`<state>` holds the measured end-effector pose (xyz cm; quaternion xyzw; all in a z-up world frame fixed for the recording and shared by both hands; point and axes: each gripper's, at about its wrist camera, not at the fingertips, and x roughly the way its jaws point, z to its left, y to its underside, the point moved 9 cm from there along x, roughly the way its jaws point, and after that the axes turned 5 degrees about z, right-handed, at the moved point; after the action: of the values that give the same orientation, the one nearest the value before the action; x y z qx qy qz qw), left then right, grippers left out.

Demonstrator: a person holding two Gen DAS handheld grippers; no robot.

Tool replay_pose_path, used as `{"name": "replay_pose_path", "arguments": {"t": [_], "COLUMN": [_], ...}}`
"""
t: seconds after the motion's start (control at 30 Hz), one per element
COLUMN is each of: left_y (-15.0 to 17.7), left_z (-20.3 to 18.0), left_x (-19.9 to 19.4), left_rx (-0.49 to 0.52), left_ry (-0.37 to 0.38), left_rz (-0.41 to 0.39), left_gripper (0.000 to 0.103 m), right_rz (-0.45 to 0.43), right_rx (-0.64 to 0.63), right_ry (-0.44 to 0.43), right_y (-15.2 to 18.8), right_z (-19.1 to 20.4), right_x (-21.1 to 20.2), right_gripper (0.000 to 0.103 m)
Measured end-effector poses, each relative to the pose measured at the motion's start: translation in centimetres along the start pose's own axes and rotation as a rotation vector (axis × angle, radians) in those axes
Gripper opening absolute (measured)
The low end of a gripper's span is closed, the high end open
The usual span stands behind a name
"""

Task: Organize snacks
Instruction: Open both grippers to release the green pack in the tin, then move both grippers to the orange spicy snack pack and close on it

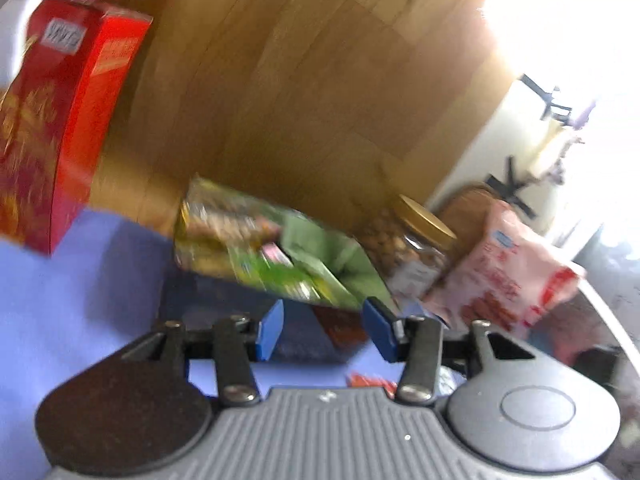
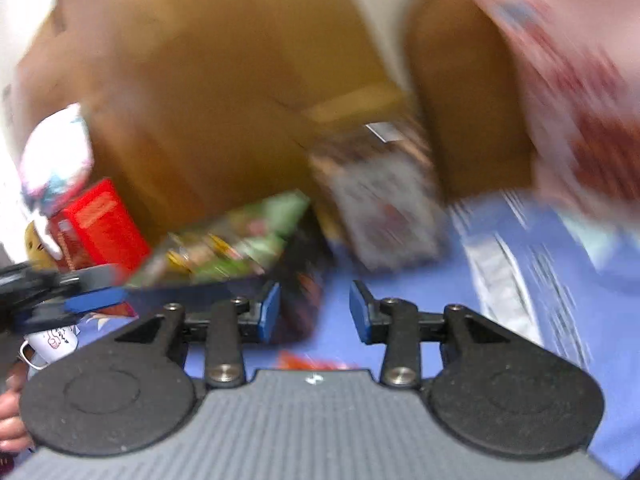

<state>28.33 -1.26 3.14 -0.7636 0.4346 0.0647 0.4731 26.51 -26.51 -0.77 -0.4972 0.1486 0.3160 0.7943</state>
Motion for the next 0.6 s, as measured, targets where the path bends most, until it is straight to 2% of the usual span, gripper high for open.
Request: {"name": "replay_pose_path", "arguments": {"t": [0.1, 0.13, 0.17, 0.2, 0.23, 0.37, 0.47, 0.53, 0.6], "left_y": [2.8, 3.8, 4.8, 5.9, 7.0, 9.7, 10.6, 10.7, 10.5], "left_z": [-0.6, -0.7, -0.8, -0.7, -0.4, 0.4, 1.5, 2.2, 2.9], "left_x": [-0.4, -0.3, -0.2, 0.0, -0.1, -0.1, -1.1, -2.0, -2.9], "left_rx": [-0.036, -0.054, -0.074, -0.097, -0.118, -0.184, -0.225, -0.253, -0.286], "left_ry": [0.049, 0.055, 0.061, 0.069, 0.079, 0.087, 0.088, 0.087, 0.093], "left_rz": [0.056, 0.077, 0.101, 0.124, 0.141, 0.177, 0.183, 0.172, 0.155], "left_gripper": [0.045, 0.045, 0.045, 0.045, 0.045, 0.045, 0.045, 0.045, 0.046], "right_rz": [0.098, 0.139, 0.132, 0.153, 0.183, 0.259, 0.36, 0.356, 0.285], "right_rx": [0.128, 0.159, 0.166, 0.163, 0.161, 0.162, 0.179, 0.115, 0.065], "right_ry": [0.002, -0.02, -0.049, -0.07, -0.092, -0.199, -0.318, -0.325, -0.281], "right_y": [2.1, 3.0, 3.3, 4.0, 4.7, 8.2, 11.0, 11.7, 10.3], "right_z": [-2.8, -2.3, -2.0, -1.3, -0.5, 3.3, 6.3, 7.3, 6.7], "right_x": [1.4, 2.3, 2.3, 2.2, 2.2, 1.3, 0.1, -0.9, -1.7], "right_gripper": [0.042, 0.04, 0.038, 0.026, 0.02, 0.016, 0.017, 0.019, 0.019]}}
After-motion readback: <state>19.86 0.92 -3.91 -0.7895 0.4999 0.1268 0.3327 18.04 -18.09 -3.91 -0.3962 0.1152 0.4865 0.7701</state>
